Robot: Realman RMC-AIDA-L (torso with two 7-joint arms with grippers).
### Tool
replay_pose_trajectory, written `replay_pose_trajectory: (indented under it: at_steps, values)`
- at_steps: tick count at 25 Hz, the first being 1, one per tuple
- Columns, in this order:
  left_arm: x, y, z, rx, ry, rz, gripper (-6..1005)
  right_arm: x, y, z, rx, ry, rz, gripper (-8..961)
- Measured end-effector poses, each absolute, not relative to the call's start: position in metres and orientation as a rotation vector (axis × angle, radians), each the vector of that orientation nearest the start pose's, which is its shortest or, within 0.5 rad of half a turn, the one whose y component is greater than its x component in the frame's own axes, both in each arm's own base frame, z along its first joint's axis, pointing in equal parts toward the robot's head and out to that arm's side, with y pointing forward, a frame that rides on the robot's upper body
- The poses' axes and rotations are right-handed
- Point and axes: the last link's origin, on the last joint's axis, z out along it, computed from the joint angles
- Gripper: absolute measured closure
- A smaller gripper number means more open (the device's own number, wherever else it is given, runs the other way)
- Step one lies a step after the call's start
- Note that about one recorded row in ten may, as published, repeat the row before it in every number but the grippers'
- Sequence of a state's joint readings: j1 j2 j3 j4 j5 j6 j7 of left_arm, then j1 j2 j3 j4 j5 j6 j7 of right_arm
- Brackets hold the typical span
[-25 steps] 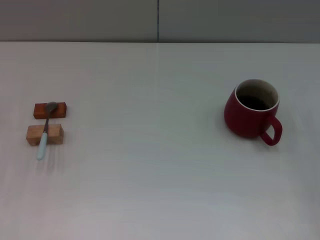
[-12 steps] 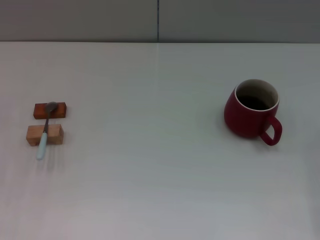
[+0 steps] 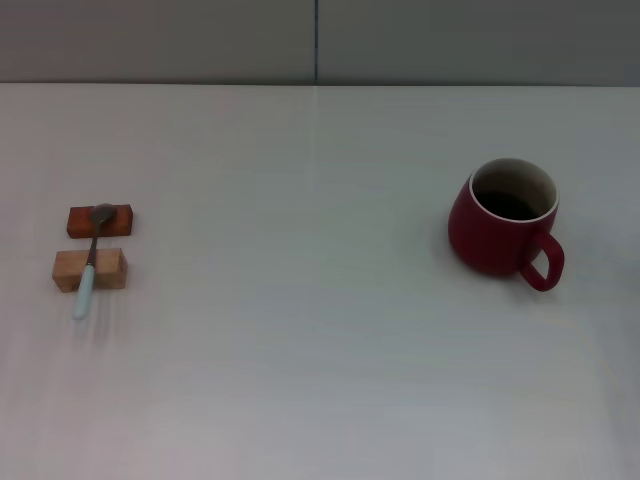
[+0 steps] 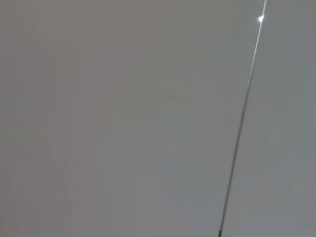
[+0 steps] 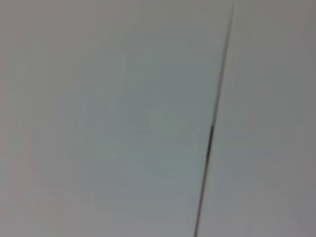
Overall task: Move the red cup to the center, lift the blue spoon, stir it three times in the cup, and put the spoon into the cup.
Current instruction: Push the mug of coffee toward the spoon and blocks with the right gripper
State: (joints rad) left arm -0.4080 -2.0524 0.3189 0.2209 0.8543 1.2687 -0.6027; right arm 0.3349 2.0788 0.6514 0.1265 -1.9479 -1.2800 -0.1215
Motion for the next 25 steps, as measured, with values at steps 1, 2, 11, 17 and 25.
replay_pose_trajectory:
  at_steps: [1,2,11,17,25]
  values:
    - [-0.380,0.321,0.109,-1.176,-0.603,-0.910,171,0.367,0.290,0.008,-1.460,0.396,0.443,909]
    - [-0.380,0.320,0.109,-1.176,-0.603,-0.910,171,0.366,0.292,0.007,-1.477,0.386,0.435,909]
    - [-0.380,0.320,0.113,-1.174,-0.585,-0.906,172,0.360,0.307,-0.005,-1.627,0.319,0.375,914]
    - [-0.379,0.321,0.115,-1.174,-0.577,-0.905,171,0.355,0.317,-0.019,-1.764,0.263,0.313,914]
    - [-0.378,0.322,0.115,-1.174,-0.576,-0.910,171,0.351,0.324,-0.036,-1.908,0.212,0.235,914]
